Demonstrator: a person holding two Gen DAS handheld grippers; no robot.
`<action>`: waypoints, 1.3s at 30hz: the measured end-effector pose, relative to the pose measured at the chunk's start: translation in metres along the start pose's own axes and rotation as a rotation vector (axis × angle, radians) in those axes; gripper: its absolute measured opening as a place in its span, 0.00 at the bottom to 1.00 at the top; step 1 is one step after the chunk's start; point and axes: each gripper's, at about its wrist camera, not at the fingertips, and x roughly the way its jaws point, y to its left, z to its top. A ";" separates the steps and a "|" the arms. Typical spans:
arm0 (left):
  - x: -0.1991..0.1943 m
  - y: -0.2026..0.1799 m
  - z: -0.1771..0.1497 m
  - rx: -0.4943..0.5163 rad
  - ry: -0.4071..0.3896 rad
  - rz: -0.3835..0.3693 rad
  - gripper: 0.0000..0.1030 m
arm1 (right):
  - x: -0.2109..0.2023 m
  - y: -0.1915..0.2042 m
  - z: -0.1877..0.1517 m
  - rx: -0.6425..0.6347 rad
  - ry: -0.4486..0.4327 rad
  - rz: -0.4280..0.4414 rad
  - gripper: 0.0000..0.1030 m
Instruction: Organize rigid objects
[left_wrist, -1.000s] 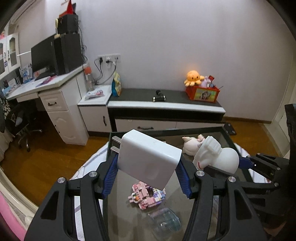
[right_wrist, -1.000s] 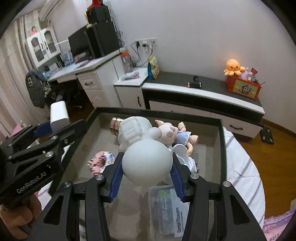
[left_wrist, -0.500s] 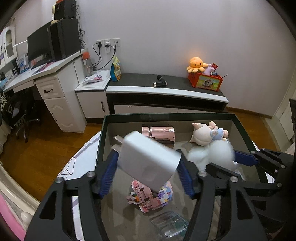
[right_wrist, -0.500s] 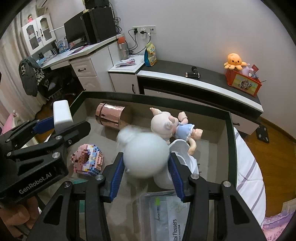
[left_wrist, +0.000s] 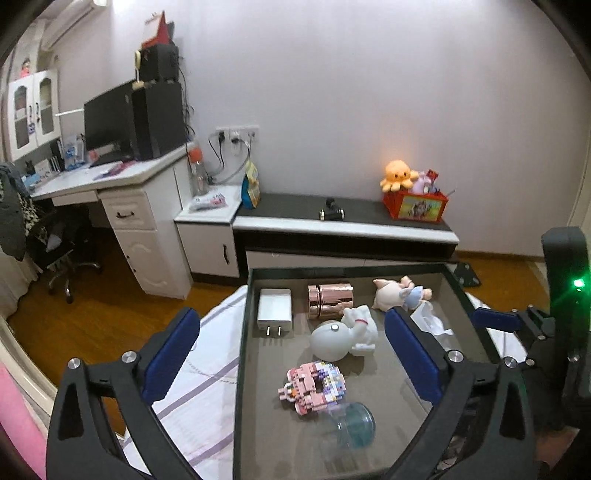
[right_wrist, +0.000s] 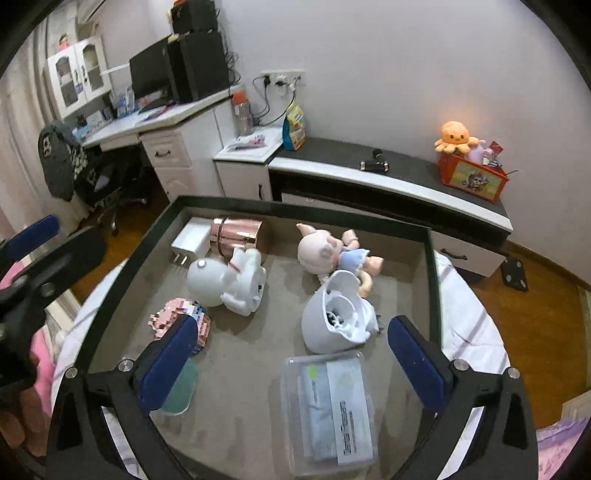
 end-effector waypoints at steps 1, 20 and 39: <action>-0.010 0.000 -0.001 -0.002 -0.014 0.002 0.99 | -0.005 -0.001 -0.001 0.008 -0.010 0.001 1.00; -0.144 -0.013 -0.051 -0.048 -0.120 0.051 1.00 | -0.151 0.003 -0.081 0.102 -0.249 -0.036 1.00; -0.198 -0.021 -0.119 -0.039 -0.108 0.088 1.00 | -0.220 0.021 -0.145 0.085 -0.343 -0.063 1.00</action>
